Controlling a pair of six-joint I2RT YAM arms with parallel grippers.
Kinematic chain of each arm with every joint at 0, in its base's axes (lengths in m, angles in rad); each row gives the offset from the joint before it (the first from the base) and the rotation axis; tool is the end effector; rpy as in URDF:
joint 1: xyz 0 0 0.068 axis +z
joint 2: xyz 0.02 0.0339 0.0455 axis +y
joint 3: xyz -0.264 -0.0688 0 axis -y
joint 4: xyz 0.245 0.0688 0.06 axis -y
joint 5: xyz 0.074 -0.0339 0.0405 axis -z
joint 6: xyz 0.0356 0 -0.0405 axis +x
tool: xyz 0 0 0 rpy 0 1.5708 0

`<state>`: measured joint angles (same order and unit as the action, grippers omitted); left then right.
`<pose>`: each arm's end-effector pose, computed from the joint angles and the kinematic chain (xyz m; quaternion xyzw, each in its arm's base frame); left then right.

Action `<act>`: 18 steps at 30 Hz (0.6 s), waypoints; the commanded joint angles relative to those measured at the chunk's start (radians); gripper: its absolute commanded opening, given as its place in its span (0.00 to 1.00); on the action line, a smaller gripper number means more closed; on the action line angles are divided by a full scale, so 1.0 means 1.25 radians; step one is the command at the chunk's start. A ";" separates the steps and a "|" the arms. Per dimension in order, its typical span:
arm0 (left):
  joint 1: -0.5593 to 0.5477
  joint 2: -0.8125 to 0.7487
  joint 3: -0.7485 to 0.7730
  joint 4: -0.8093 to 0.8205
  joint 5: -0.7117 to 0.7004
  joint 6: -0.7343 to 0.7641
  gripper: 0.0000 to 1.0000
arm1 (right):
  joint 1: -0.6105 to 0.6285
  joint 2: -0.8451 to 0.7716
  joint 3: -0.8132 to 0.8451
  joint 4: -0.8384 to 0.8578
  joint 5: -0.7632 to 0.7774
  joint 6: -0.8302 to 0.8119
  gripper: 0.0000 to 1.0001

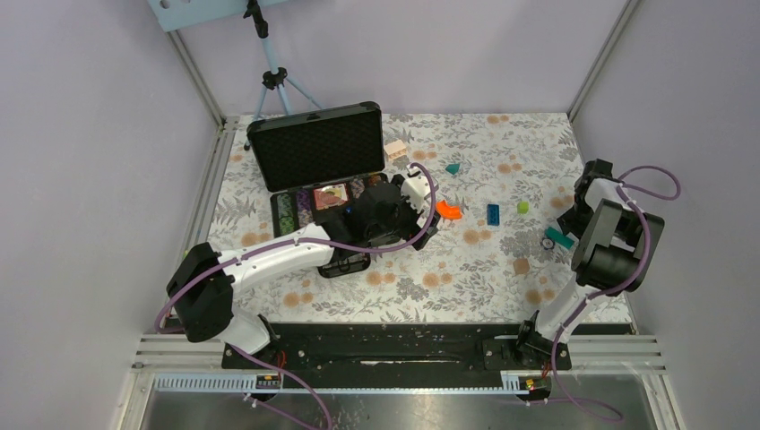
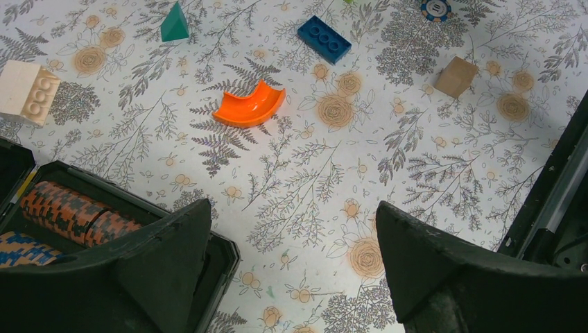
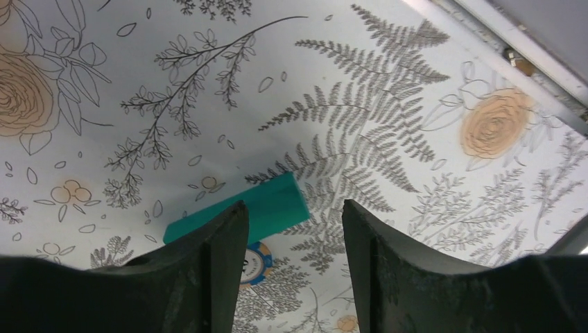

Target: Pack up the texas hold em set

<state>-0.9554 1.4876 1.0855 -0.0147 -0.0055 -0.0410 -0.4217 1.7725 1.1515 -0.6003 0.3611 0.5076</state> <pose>0.2006 -0.2834 0.2916 0.3686 0.7527 -0.2586 0.4803 0.3085 -0.1522 0.1776 0.4620 0.8521 -0.1693 0.1785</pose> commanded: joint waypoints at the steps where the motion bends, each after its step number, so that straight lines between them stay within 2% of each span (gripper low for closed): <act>1: 0.002 0.004 0.022 0.014 -0.003 0.016 0.88 | -0.008 0.041 0.046 -0.011 -0.028 0.030 0.58; 12: 0.001 0.018 0.030 0.013 -0.002 0.027 0.88 | -0.020 0.090 0.085 -0.038 -0.070 0.029 0.57; 18: 0.002 0.018 0.031 0.013 0.000 0.027 0.88 | -0.020 0.070 0.052 -0.024 -0.079 0.022 0.52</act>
<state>-0.9554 1.5093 1.0859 -0.0154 -0.0055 -0.0223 -0.4419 1.8786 1.2240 -0.6128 0.2756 0.5320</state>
